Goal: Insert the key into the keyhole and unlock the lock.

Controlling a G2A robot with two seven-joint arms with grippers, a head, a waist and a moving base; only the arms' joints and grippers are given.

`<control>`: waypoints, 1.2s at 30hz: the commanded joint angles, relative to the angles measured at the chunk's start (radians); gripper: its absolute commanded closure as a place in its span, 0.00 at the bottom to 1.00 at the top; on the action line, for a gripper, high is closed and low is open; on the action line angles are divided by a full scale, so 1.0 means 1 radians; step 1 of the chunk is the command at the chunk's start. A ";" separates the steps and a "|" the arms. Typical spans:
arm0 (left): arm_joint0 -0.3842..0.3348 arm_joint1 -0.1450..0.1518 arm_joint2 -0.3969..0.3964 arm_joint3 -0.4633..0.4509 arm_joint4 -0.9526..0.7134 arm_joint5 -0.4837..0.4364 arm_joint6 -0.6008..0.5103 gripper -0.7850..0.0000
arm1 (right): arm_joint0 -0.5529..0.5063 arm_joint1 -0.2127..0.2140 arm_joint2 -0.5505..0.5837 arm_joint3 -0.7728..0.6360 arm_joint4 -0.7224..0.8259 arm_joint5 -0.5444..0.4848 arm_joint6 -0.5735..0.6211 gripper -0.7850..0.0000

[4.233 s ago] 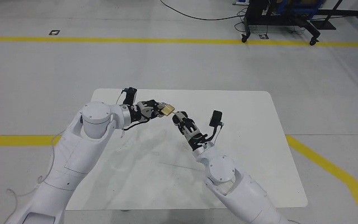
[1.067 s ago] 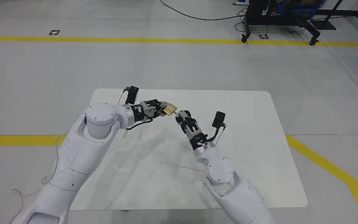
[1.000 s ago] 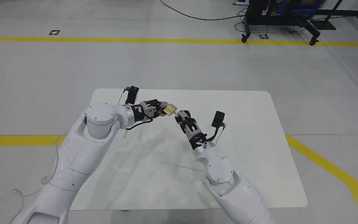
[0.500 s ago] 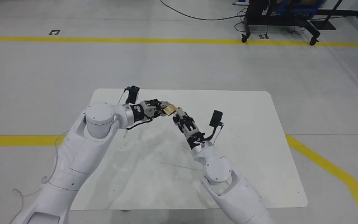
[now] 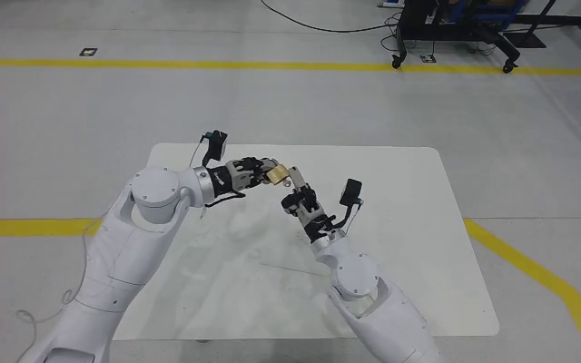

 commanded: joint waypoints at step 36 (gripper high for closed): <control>-0.010 -0.012 0.009 0.034 -0.051 -0.072 -0.084 1.00 | 0.000 0.053 0.198 0.037 0.503 0.159 0.549 0.84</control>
